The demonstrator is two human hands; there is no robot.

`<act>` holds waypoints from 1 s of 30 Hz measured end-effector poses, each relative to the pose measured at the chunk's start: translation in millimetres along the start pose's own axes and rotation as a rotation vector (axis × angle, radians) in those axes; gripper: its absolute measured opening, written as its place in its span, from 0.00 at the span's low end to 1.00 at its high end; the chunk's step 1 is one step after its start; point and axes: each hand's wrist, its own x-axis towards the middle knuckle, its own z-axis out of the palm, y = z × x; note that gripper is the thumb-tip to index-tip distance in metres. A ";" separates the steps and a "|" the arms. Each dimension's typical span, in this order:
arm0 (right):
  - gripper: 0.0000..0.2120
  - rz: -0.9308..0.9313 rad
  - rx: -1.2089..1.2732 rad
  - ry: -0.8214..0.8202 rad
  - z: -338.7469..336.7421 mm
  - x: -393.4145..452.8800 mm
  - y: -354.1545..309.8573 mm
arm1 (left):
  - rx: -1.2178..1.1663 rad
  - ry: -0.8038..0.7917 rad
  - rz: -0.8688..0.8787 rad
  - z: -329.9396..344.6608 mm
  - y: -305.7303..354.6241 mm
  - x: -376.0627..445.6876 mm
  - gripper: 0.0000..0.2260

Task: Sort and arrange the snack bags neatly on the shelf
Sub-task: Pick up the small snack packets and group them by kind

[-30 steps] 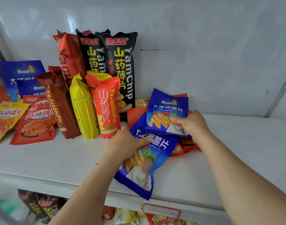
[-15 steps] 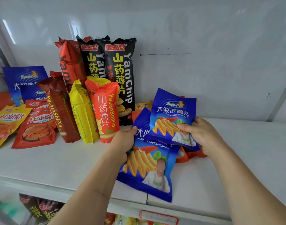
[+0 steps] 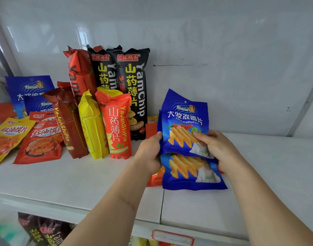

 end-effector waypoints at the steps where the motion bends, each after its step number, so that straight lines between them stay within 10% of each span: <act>1: 0.20 0.017 0.001 -0.017 -2.9 0.4 -0.3 | -0.002 -0.017 0.001 3.2 -0.4 -0.5 0.15; 9: 0.27 0.281 0.170 -0.127 -35.1 1.4 3.7 | 0.093 -0.017 0.144 19.3 -7.0 1.3 0.21; 13: 0.21 0.160 0.117 0.052 -47.0 0.9 3.9 | 1.062 0.425 0.583 -1.8 -13.4 14.3 0.25; 15: 0.20 0.109 0.092 0.129 -51.1 -0.6 4.4 | 1.295 0.487 0.509 -12.1 -17.7 19.4 0.30; 19: 0.22 0.075 0.067 0.210 -57.2 -0.1 13.2 | 1.036 0.438 0.332 -18.0 -21.3 30.0 0.38; 30: 0.23 0.019 -0.005 0.294 -90.8 6.2 19.9 | 0.282 0.017 0.190 -44.6 -5.8 32.8 0.15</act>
